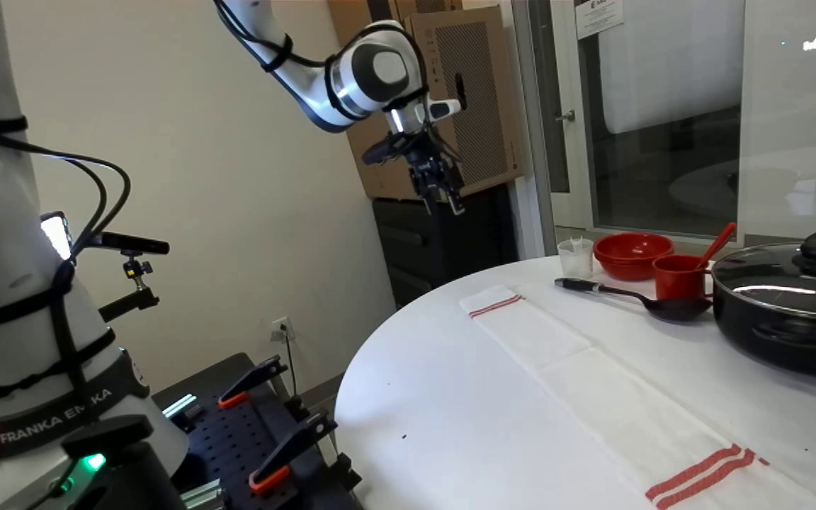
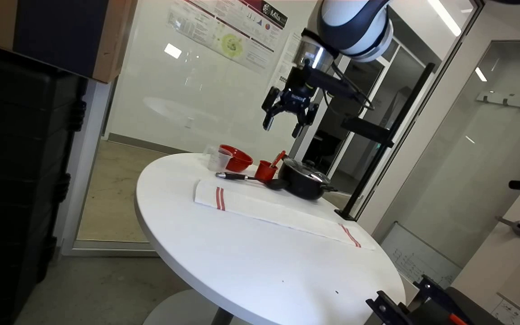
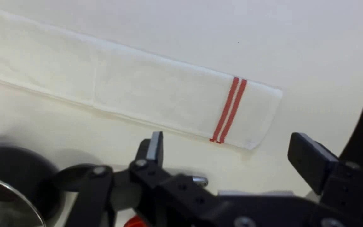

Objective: Fold the towel

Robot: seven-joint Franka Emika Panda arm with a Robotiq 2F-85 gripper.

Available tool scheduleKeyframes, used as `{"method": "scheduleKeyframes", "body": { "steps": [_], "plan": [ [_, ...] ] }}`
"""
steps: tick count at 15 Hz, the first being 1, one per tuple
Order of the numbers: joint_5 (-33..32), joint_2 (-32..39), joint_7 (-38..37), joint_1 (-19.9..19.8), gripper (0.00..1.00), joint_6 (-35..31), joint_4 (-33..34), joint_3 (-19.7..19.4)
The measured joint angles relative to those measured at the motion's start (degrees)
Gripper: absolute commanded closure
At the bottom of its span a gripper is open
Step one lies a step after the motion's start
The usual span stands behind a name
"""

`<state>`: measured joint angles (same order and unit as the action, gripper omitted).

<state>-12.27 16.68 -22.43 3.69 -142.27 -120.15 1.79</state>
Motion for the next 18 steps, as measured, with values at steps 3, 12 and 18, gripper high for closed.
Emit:
{"method": "scheduleKeyframes", "body": {
  "steps": [3,12,18],
  "plan": [
    [0.1,5.5,-0.2,0.4,0.0,1.9,3.4,-2.0],
    [0.1,8.8,-1.0,2.6,0.0,2.0,5.0,-3.5],
    [0.1,13.7,-1.6,5.4,0.0,0.8,9.4,-3.8]
  ]
}}
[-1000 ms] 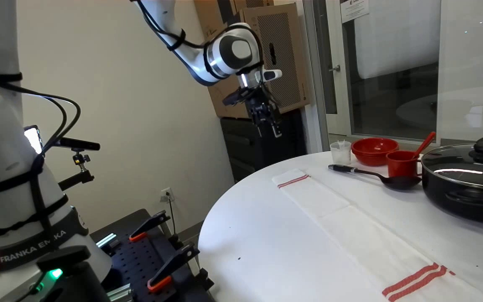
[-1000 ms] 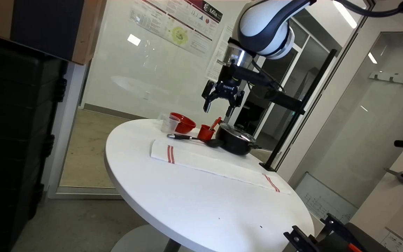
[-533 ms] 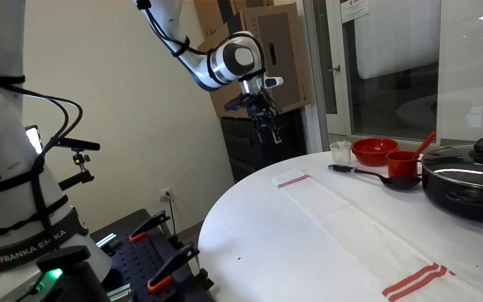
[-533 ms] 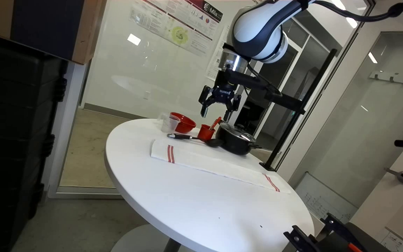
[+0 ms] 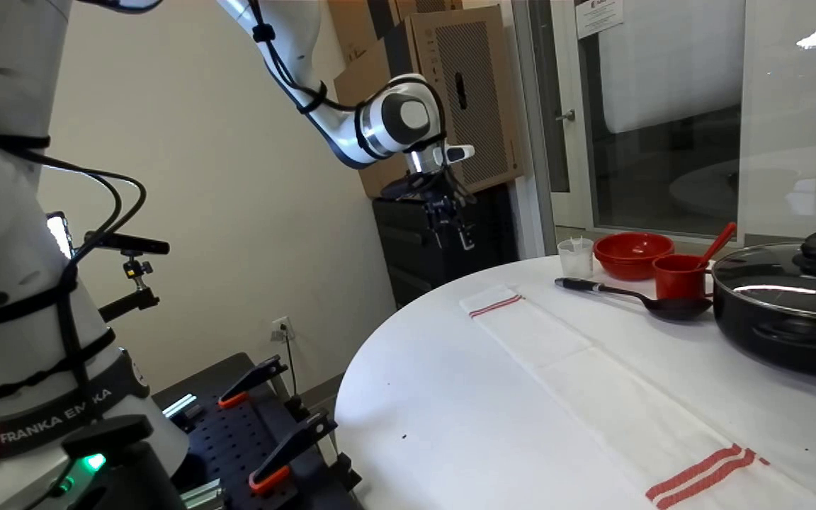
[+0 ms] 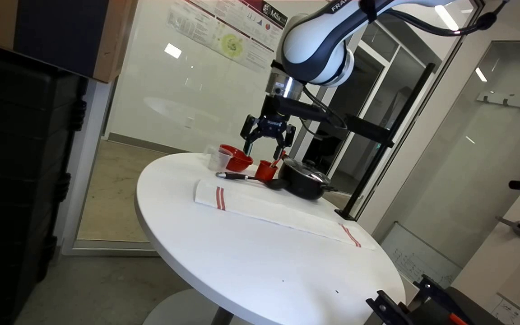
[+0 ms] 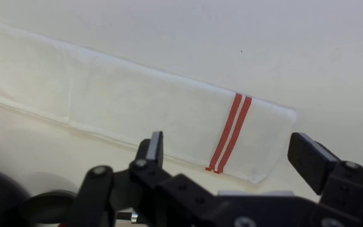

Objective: Fold the towel

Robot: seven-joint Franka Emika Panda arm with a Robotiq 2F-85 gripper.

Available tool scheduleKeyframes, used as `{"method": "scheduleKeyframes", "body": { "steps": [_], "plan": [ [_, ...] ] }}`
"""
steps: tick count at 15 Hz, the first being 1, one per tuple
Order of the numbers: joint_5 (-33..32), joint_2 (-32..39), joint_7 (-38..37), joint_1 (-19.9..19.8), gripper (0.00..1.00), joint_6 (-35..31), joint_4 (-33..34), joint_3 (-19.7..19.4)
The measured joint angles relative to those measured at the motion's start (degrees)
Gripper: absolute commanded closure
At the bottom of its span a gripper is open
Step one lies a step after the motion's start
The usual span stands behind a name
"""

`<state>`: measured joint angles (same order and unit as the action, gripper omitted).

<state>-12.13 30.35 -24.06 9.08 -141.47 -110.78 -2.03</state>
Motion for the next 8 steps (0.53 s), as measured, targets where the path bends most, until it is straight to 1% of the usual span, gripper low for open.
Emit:
{"method": "scheduleKeyframes", "body": {
  "steps": [3,8],
  "plan": [
    [-0.4,3.6,-0.5,2.1,0.0,0.0,4.6,-1.0],
    [-2.7,12.0,-2.2,7.7,0.0,2.2,13.9,-3.5]
  ]
}}
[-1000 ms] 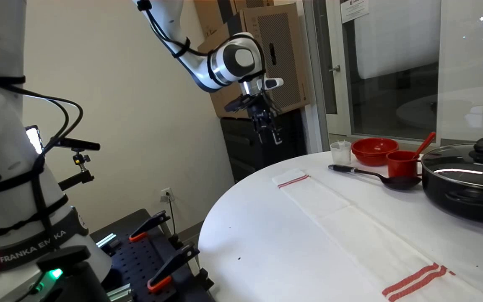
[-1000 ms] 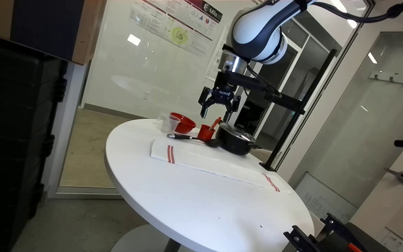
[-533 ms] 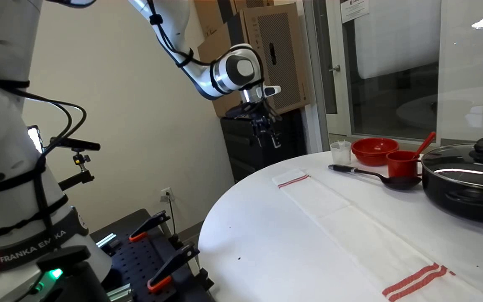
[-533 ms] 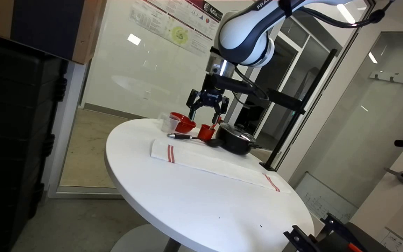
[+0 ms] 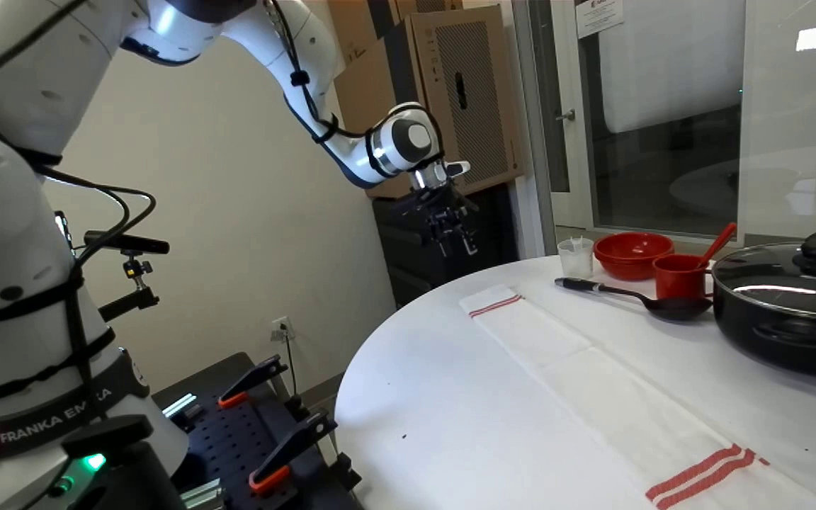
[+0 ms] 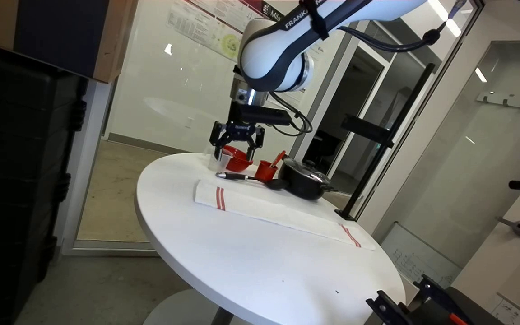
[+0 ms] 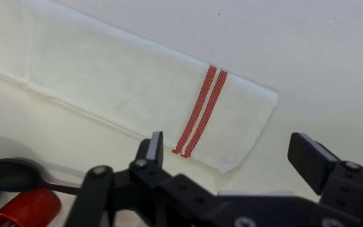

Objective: Fold the towel

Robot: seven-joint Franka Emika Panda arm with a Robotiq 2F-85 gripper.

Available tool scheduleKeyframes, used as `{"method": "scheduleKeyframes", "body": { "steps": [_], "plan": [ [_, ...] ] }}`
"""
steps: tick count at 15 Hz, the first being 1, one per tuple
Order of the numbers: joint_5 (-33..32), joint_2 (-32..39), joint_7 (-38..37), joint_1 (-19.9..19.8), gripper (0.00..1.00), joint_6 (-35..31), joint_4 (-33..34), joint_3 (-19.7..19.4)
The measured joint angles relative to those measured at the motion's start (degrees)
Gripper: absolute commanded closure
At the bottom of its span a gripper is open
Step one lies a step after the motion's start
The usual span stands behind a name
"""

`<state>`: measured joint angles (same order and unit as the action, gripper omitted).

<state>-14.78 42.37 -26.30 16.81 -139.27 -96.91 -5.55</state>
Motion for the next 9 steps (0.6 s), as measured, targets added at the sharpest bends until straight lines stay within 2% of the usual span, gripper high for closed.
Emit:
{"method": "scheduleKeyframes", "body": {
  "steps": [5,9],
  "plan": [
    [-2.6,8.8,-1.8,5.1,0.0,4.4,9.1,-2.5],
    [-2.9,14.8,-2.1,6.5,0.0,8.8,16.9,-3.9]
  ]
}}
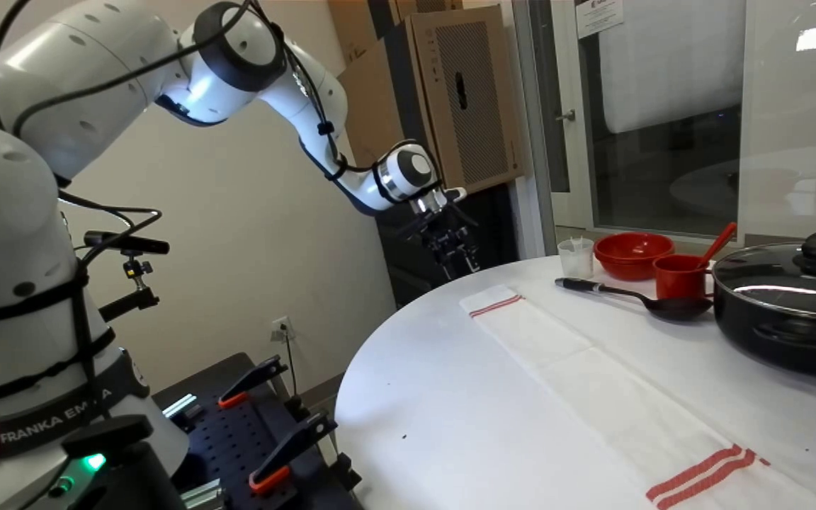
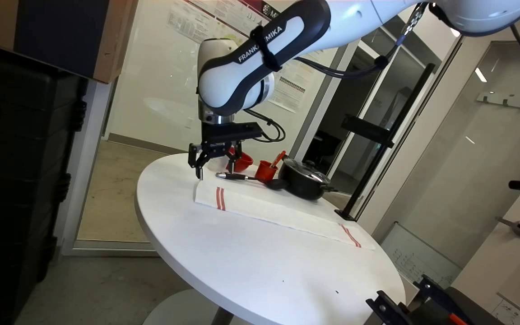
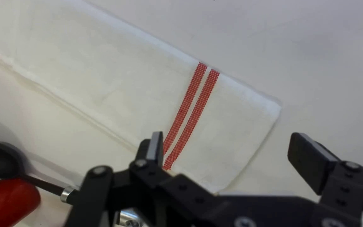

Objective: Fold the towel

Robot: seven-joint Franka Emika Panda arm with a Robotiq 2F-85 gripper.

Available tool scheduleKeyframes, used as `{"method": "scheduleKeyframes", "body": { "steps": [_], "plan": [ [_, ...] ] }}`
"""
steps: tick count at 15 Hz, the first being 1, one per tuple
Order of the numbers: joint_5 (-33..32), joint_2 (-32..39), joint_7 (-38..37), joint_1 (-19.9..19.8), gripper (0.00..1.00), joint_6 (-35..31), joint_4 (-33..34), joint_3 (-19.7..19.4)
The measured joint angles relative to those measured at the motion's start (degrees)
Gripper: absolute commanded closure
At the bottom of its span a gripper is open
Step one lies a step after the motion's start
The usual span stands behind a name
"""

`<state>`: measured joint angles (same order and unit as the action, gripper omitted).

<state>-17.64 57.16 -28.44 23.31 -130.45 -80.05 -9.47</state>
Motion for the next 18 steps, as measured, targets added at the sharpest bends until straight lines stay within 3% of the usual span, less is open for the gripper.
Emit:
{"method": "scheduleKeyframes", "body": {
  "steps": [6,18],
  "plan": [
    [0.0,6.9,0.0,0.0,0.0,6.3,8.9,-0.6],
    [0.0,14.6,1.4,0.1,0.0,14.3,17.3,0.1]
  ]
}}
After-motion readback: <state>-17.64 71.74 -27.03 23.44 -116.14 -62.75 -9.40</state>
